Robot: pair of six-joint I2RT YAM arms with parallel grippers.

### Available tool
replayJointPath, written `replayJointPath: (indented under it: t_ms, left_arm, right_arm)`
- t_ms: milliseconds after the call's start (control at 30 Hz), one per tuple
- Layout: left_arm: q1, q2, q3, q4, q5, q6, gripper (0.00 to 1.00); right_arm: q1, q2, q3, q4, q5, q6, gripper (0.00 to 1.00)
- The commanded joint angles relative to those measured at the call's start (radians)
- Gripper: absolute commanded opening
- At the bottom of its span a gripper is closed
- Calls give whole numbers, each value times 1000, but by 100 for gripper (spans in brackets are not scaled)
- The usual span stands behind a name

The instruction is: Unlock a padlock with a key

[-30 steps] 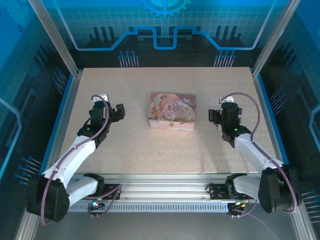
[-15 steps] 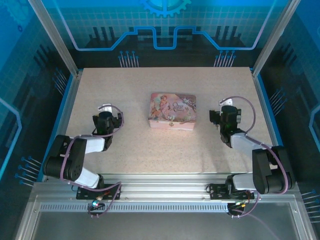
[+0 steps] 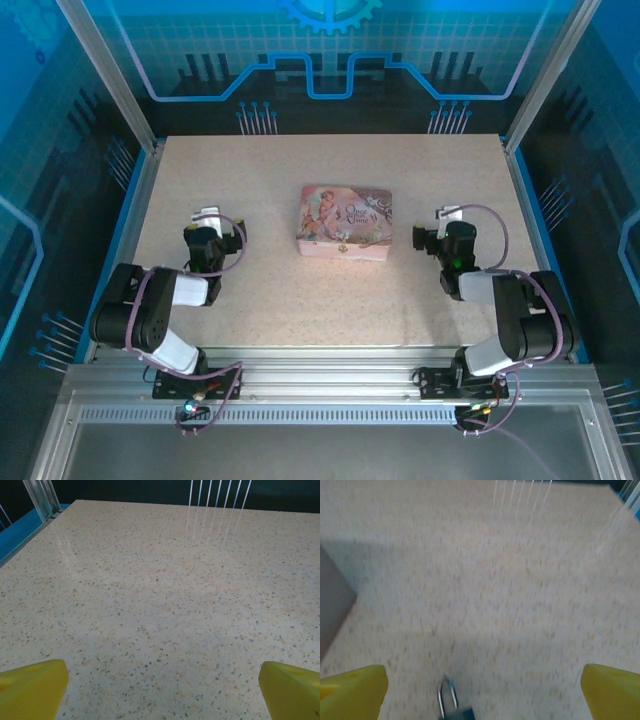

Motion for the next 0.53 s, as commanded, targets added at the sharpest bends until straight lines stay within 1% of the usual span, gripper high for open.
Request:
replayJointPath:
  t_ms: [0,400,500]
  left_arm:
    - [-3,7,0,51,12,18,99]
    - [-7,7,-1,52,10,20,99]
    - [-7,7,-1,51,11,20,99]
  right_arm:
    - [34,15,2,118,44,-16,100]
    - [19,14,11,97,6,-11,100]
    - [27,15,8,108,18,-18,100]
